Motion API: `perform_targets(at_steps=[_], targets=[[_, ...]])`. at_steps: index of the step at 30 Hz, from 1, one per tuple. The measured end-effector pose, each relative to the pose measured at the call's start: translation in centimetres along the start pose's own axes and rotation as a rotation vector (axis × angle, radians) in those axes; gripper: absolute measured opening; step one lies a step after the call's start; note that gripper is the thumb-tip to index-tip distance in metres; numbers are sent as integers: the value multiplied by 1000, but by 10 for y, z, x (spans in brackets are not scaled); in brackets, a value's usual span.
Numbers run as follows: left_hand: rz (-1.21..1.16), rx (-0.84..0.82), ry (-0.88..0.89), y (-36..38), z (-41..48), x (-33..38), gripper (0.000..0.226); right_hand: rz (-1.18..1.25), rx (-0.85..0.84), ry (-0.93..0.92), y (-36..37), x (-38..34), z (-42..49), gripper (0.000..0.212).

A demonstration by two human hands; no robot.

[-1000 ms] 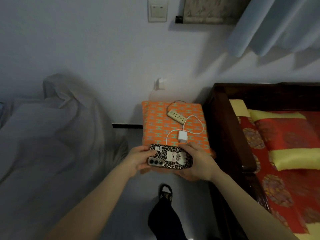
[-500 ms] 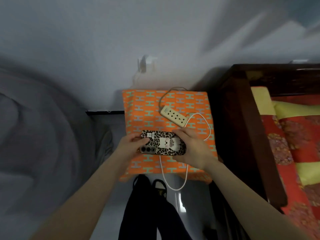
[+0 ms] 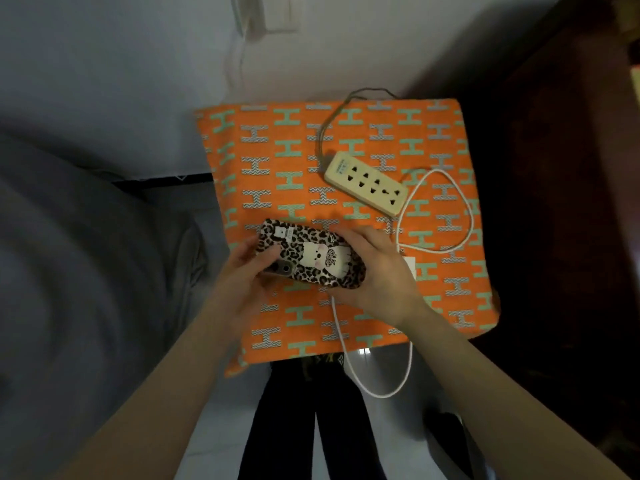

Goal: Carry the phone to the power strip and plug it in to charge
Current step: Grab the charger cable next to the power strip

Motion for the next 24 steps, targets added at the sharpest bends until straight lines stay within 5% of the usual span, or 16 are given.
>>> perform_targets(at_steps=[4, 8, 15, 20, 24], targets=[[-253, -142, 31, 30, -7, -14, 62, 21, 143, 101, 5, -21, 0, 82], [-281, -44, 56, 33, 1, -6, 55, 107, 163, 113, 2, -30, -7, 71], [-228, 29, 47, 9, 13, 23, 49, -19, 402, 450, -45, 54, -58, 12], [-218, 54, 19, 9, 17, 17, 50, 121, 403, 792, -30, 102, -92, 6], [-244, 44, -19, 12, 17, 9, 54, 54, 317, 748, -23, 104, -89, 15]])
Point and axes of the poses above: each hand's wrist, its own z-axis towards the middle knuckle, its own y-axis out of the palm, x = y × z, the point moved 6 cm from there along z, towards the middle knuckle, and after that the axes turned 9 degrees about -y, right-handed, at the moved point
